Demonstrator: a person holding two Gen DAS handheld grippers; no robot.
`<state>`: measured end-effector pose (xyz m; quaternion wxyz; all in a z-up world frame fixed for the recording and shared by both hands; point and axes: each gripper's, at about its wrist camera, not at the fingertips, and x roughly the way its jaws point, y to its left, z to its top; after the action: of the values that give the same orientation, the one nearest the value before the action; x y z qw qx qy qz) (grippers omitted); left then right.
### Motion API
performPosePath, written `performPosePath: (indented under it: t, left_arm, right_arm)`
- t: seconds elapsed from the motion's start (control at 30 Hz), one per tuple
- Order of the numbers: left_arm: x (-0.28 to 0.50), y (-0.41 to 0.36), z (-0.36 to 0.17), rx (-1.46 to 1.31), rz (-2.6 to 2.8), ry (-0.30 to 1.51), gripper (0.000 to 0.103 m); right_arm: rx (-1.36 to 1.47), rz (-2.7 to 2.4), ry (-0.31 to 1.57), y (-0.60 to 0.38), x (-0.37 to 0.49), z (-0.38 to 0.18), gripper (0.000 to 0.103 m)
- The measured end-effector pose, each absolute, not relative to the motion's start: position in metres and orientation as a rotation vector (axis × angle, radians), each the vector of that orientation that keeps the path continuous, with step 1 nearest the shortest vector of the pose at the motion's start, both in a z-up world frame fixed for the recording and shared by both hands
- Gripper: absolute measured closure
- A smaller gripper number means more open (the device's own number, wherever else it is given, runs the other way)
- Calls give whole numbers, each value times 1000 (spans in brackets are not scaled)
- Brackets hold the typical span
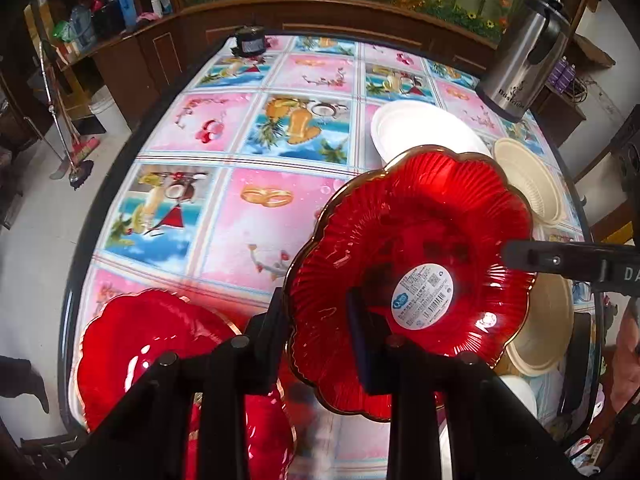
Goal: Organize plates and bowls
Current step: 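Carry the small red plate with the left tool onto the large red plate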
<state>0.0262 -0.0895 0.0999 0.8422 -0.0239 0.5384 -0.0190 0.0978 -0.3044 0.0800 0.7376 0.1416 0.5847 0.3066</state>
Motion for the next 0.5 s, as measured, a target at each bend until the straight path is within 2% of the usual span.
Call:
performPosePath:
  t: [0.43,0.5]
  left_arm:
    - [-32,-21,129,-128,87,1077,74]
    - [-42,-5,129,-151,116,1074,72]
  right_arm:
    - [305,810,1292,-239,67,104,90]
    - [292,831,1302,-221,64,104,90]
